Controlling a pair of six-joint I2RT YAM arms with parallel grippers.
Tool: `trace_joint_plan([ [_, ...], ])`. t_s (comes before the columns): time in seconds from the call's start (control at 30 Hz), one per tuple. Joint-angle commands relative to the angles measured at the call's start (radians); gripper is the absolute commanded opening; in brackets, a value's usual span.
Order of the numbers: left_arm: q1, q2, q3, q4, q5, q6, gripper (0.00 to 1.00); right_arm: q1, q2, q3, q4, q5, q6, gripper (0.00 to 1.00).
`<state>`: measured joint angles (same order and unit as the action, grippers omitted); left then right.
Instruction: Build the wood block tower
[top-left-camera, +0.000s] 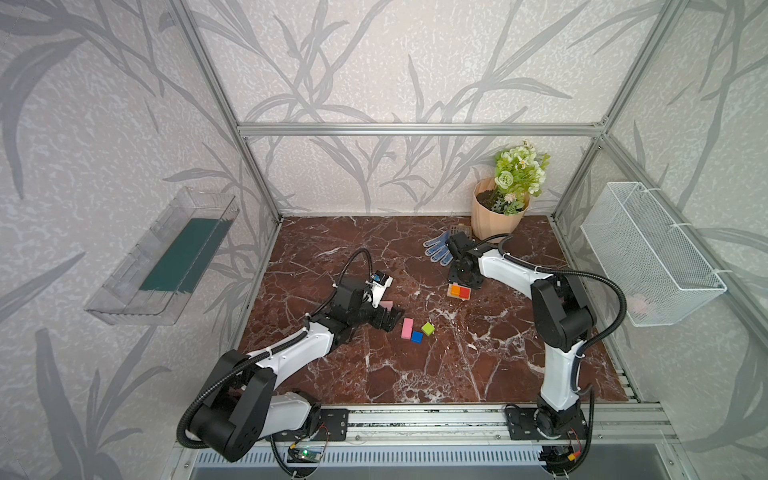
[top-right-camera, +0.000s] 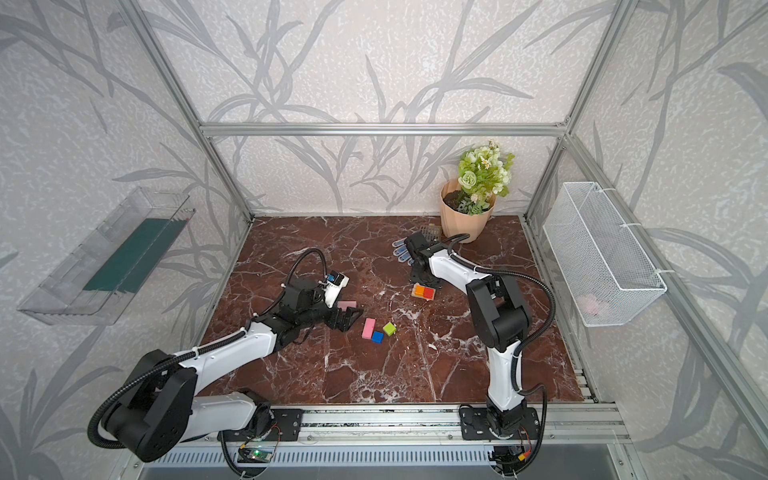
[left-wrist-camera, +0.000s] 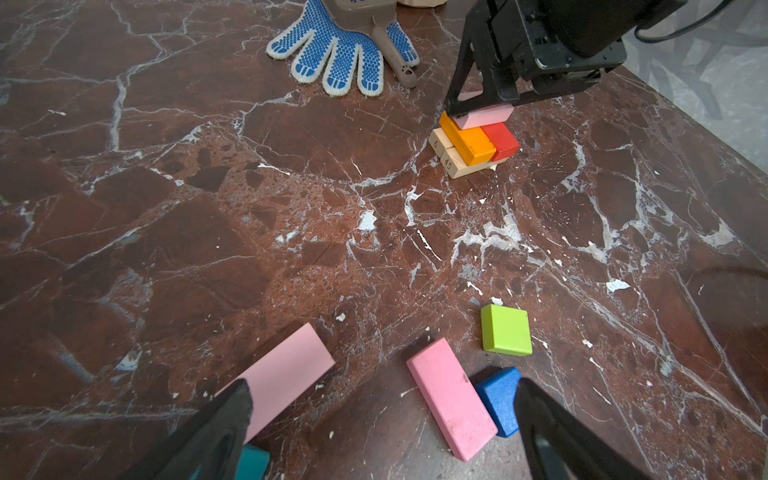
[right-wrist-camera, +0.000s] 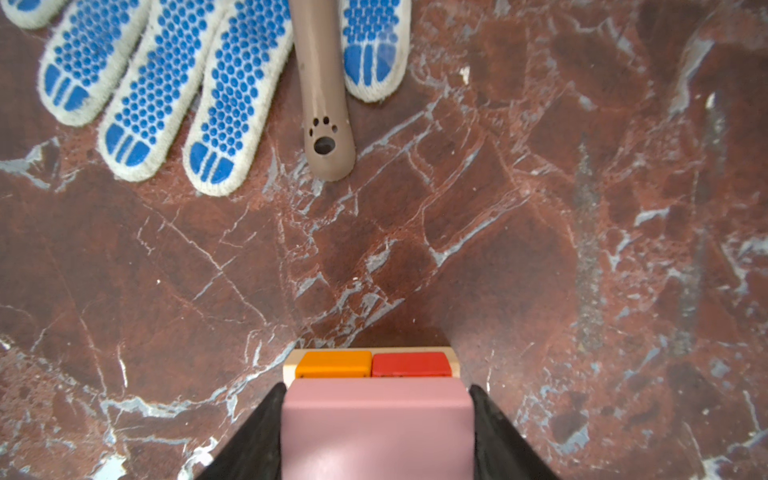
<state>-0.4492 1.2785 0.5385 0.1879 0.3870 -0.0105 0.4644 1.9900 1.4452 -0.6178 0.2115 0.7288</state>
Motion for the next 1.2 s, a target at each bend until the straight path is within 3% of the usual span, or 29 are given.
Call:
trace_joint_plan([
  [0.0,0.004,-0.022,-0.009,0.013,0.012,0.017,0.99,0.001,-0.001,0.017,-0.024,0.015,0.001,0.11],
  [0.5,0.004,-0.017,-0.008,0.015,0.021,0.020,0.99,0.004,-0.003,0.013,-0.026,0.006,0.005,0.12],
  [1.17,0.004,-0.013,-0.006,0.014,0.027,0.020,0.99,0.020,-0.024,0.011,-0.030,0.012,0.002,0.38],
])
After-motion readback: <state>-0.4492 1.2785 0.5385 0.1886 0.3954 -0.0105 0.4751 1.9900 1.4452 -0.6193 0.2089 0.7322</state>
